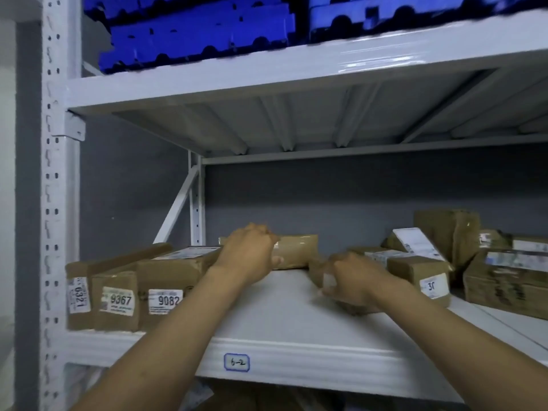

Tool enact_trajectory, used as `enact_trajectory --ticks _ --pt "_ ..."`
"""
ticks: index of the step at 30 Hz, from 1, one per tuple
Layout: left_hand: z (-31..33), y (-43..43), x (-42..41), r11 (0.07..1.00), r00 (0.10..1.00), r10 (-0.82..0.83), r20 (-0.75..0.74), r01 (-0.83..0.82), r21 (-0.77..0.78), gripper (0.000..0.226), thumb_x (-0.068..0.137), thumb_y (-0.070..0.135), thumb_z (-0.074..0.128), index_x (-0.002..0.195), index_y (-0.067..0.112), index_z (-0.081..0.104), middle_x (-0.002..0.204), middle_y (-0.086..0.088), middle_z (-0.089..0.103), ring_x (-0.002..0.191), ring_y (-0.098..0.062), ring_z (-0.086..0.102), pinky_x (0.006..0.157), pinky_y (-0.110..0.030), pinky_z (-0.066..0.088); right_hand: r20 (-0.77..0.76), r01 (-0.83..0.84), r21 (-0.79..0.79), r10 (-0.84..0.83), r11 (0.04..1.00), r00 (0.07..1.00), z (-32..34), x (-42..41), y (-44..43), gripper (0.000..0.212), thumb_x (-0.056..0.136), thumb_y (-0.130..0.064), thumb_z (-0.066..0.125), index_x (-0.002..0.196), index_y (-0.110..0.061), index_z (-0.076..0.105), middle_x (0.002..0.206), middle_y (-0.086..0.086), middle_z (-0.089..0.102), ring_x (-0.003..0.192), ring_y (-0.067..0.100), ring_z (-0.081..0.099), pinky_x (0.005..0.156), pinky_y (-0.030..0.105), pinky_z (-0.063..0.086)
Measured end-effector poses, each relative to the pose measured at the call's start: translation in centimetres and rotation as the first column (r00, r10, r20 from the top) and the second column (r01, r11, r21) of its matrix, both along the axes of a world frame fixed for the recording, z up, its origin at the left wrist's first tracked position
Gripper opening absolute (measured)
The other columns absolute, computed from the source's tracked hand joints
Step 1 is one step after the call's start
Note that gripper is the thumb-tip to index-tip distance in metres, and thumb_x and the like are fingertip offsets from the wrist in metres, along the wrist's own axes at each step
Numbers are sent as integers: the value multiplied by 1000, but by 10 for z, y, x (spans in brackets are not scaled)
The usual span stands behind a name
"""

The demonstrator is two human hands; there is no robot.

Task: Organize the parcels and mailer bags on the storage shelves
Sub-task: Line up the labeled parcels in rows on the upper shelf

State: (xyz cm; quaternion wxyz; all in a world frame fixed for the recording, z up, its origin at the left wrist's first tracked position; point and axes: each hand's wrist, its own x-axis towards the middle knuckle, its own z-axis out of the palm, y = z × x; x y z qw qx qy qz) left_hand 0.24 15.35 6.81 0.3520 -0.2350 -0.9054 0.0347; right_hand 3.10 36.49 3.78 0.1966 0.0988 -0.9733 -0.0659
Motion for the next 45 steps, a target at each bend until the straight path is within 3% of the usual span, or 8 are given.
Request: enact_trajectory --ticks 8,13,20,24,30,35,38,45 --pt "-17 71 -68 997 980 50 193 -59 44 55 92 47 56 139 19 46 141 -5 50 126 -26 47 103 -36 40 1 8 74 -8 997 1000 -3 -24 62 42 90 -50 44 130 -41 52 134 -1 55 120 24 52 91 34 40" --pt "-10 96 -122 999 972 34 232 -39 16 64 88 44 63 143 20 40 142 -7 47 127 -27 46 103 -34 39 -34 5 111 -1 994 999 -1 -44 67 49 87 -58 47 130 -35 53 128 4 58 117 27 52 80 35 34" --pt "-4 114 -194 995 955 39 294 -10 -99 77 87 46 63 148 14 28 153 -12 31 139 -29 31 113 -36 29 3 -86 -106 87 991 996 -5 -60 84 70 83 -73 41 145 -42 30 148 -4 41 131 25 41 104 39 38" --pt "-14 120 -215 996 946 7 325 24 -91 87 83 48 64 151 14 21 155 -12 28 141 -29 29 115 -36 26 -76 -148 -122 140 981 987 -3 -60 85 63 86 -67 43 141 -37 39 144 -6 46 127 21 45 102 36 39" --pt "-3 117 -227 996 973 -83 213 83 11 76 78 52 70 141 22 41 134 -8 51 122 -27 47 104 -36 38 -127 -83 -47 76 995 989 -2 -59 87 62 85 -71 36 126 -29 57 122 -2 60 110 20 53 89 36 45" --pt "5 119 -232 991 970 49 240 -17 -134 84 81 61 62 148 20 31 149 -10 33 135 -29 33 110 -36 29 -85 -55 -44 51 998 995 -3 -55 85 62 87 -71 33 126 -29 57 126 -3 60 110 19 54 88 35 44" --pt "11 122 -242 978 930 146 339 -84 -193 90 83 64 58 153 24 18 158 -13 17 145 -33 16 117 -41 18 -102 -55 -47 50 997 994 -5 -56 85 63 87 -71 32 127 -30 57 128 -4 59 112 19 53 89 35 43" --pt "14 111 -251 986 837 160 522 -113 -121 109 62 66 75 149 45 13 145 -3 30 130 -32 40 108 -43 37 -120 -32 -19 30 999 992 -9 -61 82 61 87 -69 33 127 -29 56 129 -2 58 115 22 53 92 35 42"
